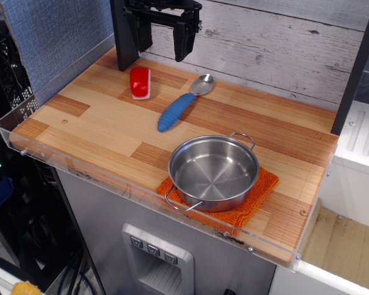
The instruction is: Pick hotdog from left and put it on middle of the table
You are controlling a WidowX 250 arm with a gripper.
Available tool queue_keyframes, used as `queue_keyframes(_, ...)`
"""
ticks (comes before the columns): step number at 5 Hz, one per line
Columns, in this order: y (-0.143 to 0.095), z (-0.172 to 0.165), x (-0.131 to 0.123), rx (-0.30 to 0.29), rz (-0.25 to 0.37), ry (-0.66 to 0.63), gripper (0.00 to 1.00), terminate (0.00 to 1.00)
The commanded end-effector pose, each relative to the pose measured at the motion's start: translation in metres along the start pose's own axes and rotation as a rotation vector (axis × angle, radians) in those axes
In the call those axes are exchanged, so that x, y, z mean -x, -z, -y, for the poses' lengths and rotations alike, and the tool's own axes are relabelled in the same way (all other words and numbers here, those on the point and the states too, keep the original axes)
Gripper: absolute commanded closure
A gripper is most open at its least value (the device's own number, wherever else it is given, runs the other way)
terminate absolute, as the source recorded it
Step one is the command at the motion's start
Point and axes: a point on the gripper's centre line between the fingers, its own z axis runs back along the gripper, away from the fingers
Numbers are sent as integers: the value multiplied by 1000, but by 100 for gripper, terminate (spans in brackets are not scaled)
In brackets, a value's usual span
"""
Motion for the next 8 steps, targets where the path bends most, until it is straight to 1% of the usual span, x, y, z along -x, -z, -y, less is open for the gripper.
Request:
queue_keyframes(1,0,0,0,0,0,0,0,0)
queue_keyframes(2,7,-27,-1,-24,-9,-58,0,0)
queue_keyframes(3,19,-53,-4,-40,-13,-86,0,0)
queue_keyframes(4,23,-69,-11,-52,0,-77,0,0)
queue_keyframes(5,36,-80,-19,-45,21,-91,0,0)
queue_keyframes(6,52,-79,-29,-20,11,-97,0,0)
queue_keyframes(8,64,-70,-41,23,11,-124,0,0)
